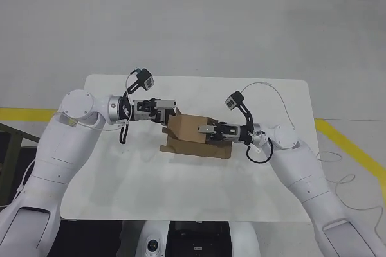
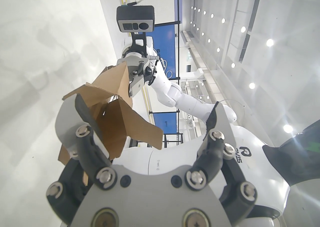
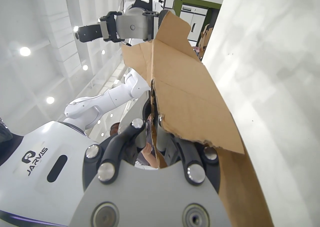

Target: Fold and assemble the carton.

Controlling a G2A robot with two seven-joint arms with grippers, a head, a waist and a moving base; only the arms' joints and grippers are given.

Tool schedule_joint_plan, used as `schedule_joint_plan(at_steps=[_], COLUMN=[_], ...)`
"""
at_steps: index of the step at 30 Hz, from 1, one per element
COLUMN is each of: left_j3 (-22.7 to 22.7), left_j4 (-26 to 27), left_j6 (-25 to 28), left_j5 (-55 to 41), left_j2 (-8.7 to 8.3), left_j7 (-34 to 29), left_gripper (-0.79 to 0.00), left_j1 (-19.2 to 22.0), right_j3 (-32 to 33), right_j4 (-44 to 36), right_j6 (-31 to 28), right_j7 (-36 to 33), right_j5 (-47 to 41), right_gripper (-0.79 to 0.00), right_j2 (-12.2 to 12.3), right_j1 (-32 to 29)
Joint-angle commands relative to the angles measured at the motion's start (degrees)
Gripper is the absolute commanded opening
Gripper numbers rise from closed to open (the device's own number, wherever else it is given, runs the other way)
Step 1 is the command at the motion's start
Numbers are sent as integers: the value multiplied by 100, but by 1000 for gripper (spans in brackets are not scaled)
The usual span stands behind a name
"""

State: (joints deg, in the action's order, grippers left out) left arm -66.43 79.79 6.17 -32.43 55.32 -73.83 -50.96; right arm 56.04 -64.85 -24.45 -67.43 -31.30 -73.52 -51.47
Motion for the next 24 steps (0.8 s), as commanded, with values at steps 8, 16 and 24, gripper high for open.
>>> schedule_joint_plan(at_steps=[8,16,24], left_j3=[30,7,17], left_j4=[88,139,251], left_j6=[-36,-58,-103], left_j5=[-31,-86,-105], left_j2=[9,9,13], left_j7=[-60,-116,-131], left_gripper=[0,0,0], left_j1=[-49,-79,-120], right_j3=[22,166,330], right_j4=[-25,23,-37], right_j6=[-34,-145,-237], right_j7=[368,781,1026], right_j5=[48,178,268], right_gripper=[-785,-785,-785], right_j2=[-25,-14,12], right_j1=[4,-22,-72])
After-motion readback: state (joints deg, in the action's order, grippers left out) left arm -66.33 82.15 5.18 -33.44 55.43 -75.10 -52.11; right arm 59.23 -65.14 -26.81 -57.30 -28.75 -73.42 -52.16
